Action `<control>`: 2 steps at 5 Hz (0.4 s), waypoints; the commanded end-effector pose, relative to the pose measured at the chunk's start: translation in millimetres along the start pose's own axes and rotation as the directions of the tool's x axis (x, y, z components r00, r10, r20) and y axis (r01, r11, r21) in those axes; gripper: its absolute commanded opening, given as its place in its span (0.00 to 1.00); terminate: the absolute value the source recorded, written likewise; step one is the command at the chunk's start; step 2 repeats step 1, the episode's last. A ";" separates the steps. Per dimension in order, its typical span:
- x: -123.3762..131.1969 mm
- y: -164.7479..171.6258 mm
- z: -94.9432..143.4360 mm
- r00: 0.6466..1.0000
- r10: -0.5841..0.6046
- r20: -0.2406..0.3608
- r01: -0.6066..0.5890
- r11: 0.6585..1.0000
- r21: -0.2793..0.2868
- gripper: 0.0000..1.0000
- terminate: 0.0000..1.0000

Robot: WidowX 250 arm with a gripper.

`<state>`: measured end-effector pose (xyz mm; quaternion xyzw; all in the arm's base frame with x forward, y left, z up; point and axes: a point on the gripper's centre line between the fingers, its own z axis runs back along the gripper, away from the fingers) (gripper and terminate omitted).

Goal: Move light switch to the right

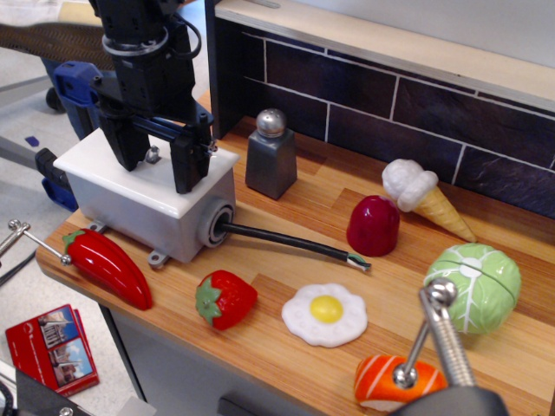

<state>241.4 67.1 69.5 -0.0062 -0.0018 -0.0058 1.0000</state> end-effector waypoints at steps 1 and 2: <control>6.2 -5.0 21.4 1.000 -0.005 0.024 0.005 1.000 -0.008 1.00 1.00; 6.2 -5.0 21.4 1.000 -0.005 0.024 0.005 1.000 -0.008 1.00 1.00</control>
